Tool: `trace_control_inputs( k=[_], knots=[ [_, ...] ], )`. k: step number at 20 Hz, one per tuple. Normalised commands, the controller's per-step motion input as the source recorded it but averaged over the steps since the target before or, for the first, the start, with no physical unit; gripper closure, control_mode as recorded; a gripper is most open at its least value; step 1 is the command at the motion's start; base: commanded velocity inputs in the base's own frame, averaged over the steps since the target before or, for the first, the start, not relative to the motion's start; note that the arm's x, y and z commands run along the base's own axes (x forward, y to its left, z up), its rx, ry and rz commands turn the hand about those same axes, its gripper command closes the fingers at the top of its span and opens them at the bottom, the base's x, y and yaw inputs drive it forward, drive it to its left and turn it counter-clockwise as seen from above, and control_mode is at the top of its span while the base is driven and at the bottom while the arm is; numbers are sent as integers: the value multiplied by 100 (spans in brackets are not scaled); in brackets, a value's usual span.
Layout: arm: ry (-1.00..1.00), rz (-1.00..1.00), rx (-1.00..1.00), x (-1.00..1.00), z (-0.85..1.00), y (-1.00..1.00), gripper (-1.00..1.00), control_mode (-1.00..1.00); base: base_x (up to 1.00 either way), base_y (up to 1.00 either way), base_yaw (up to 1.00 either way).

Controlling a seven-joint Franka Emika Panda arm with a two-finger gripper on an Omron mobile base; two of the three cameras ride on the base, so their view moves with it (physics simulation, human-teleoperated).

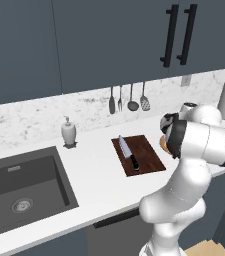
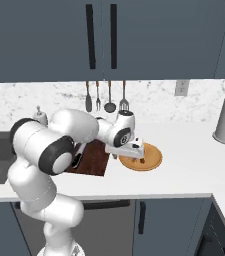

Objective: Pick up the knife from the drawer and place it on the cutting board. Then place the meat from the plate to the cutting board.

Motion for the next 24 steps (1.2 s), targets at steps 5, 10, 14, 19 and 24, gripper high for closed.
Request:
trace_control_inputs(
  k=[5,10,14,19,24],
  knots=[
    [6,0,0,38,0,-71,-100,-100,0,0,0],
    [0,-3,0,61,-13,-55,-100,-100,0,0,0],
    [0,-3,0,69,-3,-48,-100,-100,0,0,0],
    [-8,0,0,53,0,-22,-100,-100,0,0,0],
    [-13,0,3,8,-10,0,-100,-100,0,0,0]
  ],
)
